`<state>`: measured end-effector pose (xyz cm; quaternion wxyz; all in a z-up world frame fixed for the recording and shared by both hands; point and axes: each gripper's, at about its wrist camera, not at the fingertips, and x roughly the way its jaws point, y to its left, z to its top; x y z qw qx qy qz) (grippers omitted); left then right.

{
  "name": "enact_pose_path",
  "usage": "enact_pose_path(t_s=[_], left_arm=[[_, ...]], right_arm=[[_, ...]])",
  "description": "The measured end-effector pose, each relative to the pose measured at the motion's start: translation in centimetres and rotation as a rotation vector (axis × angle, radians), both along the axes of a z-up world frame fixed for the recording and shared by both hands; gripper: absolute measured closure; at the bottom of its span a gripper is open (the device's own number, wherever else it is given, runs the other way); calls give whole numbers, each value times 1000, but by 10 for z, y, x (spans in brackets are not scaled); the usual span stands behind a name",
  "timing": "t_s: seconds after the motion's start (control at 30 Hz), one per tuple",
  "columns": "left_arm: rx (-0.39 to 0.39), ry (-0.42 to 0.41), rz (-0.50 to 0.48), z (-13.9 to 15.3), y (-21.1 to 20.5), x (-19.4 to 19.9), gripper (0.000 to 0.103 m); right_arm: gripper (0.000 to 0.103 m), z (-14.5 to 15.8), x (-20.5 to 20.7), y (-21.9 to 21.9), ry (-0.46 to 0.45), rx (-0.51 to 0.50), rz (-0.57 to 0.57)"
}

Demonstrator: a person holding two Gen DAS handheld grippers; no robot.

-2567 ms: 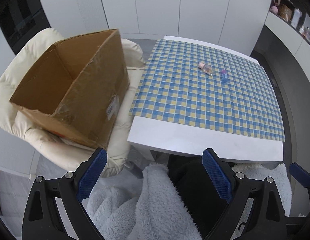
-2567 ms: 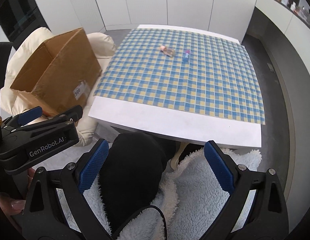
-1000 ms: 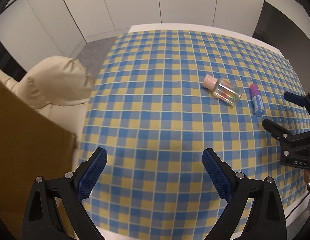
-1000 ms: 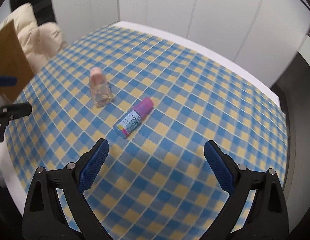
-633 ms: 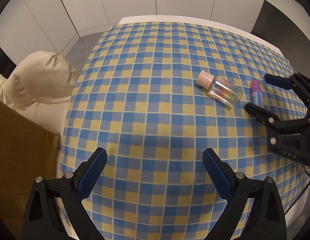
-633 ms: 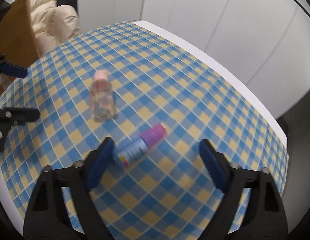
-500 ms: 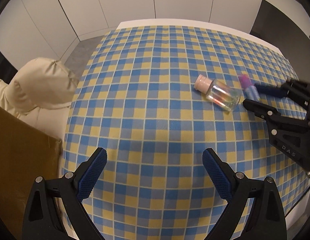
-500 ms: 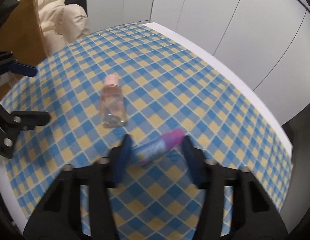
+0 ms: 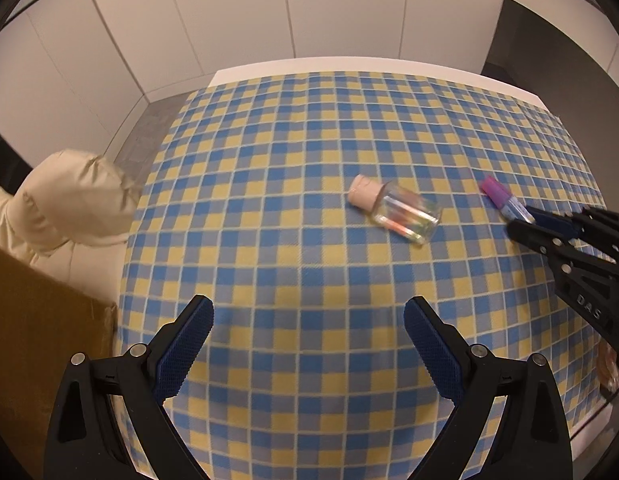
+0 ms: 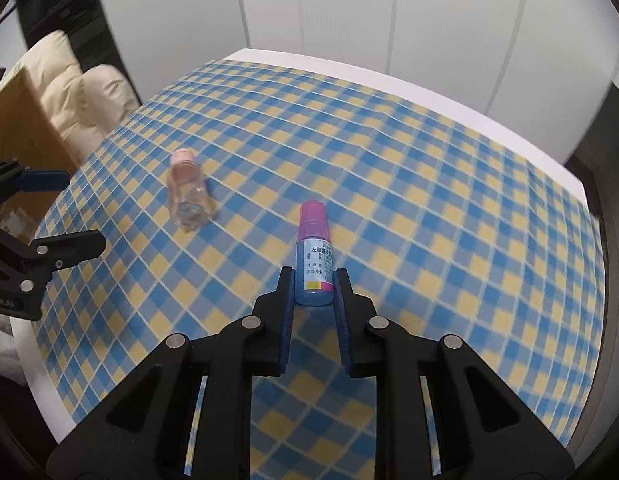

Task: Organize objects
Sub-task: 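Grasp the clear pink-capped bottle with the left tool while the right tool holds the tube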

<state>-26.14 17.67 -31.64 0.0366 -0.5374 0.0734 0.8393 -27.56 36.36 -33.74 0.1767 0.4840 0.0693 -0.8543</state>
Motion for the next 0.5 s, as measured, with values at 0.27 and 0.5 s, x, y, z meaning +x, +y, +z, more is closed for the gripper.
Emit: enact_pose_path(t_s=[0.27, 0.5], left_arm=[[-64, 100, -134, -4, 36, -24, 6], [-86, 102, -233, -19, 50, -46, 6]], right_arm=[[83, 0, 7, 18, -19, -83, -86], [83, -1, 6, 24, -19, -94, -92]])
